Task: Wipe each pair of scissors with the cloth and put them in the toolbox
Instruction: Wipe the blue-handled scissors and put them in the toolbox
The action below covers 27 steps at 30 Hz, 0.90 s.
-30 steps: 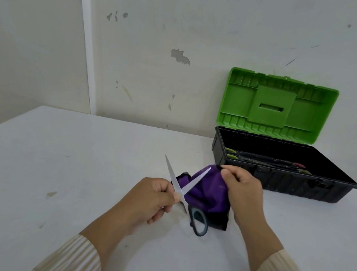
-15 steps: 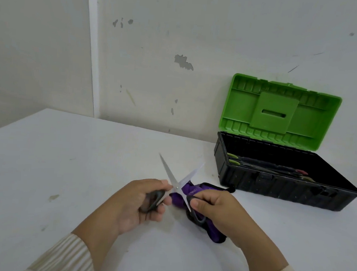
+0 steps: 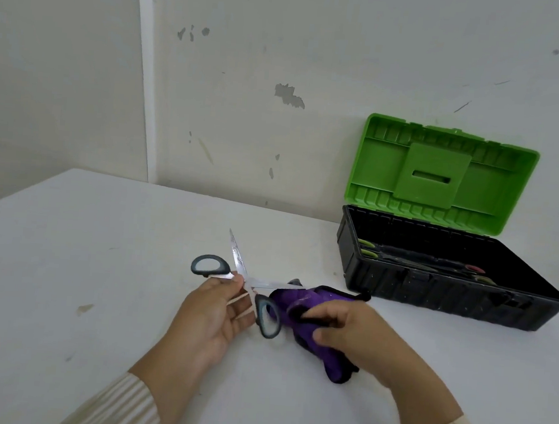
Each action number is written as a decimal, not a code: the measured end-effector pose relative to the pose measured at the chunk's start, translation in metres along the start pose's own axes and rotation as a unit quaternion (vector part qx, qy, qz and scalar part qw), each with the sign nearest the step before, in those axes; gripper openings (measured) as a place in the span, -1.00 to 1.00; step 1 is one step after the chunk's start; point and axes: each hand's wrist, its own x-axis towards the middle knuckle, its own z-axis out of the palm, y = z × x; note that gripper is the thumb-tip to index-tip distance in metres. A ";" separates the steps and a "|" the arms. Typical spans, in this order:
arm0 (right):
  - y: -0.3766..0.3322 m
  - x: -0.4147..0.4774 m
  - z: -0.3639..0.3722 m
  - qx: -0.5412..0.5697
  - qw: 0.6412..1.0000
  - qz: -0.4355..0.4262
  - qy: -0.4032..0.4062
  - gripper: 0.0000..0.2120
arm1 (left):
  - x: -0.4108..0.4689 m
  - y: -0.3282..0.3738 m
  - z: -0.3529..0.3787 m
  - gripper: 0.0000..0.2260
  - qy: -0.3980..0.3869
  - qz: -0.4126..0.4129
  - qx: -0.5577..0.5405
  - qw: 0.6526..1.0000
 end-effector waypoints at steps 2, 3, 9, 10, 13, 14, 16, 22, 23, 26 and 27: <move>0.008 0.003 -0.015 0.122 0.986 0.025 0.112 -0.73 | 0.000 0.001 -0.002 -0.85 0.003 0.016 0.033 0.999; 0.012 0.005 -0.021 0.187 0.968 0.030 0.164 -0.76 | -0.002 0.000 -0.001 -0.84 -0.003 0.019 0.058 0.998; -0.009 0.000 -0.011 0.242 0.943 -0.076 0.214 -0.83 | -0.013 -0.016 0.011 -0.87 -0.094 -0.018 0.161 0.982; -0.014 -0.002 -0.002 0.162 0.961 -0.101 0.198 -0.82 | -0.013 -0.017 0.011 -0.89 -0.107 -0.014 0.173 0.979; -0.015 0.002 0.026 -0.139 0.964 -0.169 0.151 -0.82 | -0.013 -0.022 0.011 -0.88 -0.108 0.038 0.253 0.961; -0.014 0.005 0.030 -0.181 0.957 -0.174 0.145 -0.81 | -0.015 -0.024 0.012 -0.88 -0.101 0.060 0.286 0.951; -0.014 0.011 0.028 -0.173 0.954 -0.166 0.181 -0.82 | -0.018 -0.026 0.016 -0.87 -0.086 0.093 0.331 0.935; -0.014 0.009 0.036 -0.169 0.949 -0.190 0.186 -0.82 | -0.018 -0.025 0.018 -0.83 -0.074 0.116 0.311 0.940; -0.016 0.009 0.036 -0.162 0.950 -0.190 0.186 -0.82 | -0.018 -0.025 0.018 -0.80 -0.072 0.121 0.312 0.940; -0.018 0.011 0.030 -0.172 0.943 -0.177 0.223 -0.82 | -0.017 -0.025 0.020 -0.78 -0.072 0.119 0.321 0.937; -0.017 0.011 0.033 -0.187 0.941 -0.182 0.216 -0.82 | -0.016 -0.026 0.018 -0.80 -0.073 0.118 0.326 0.935</move>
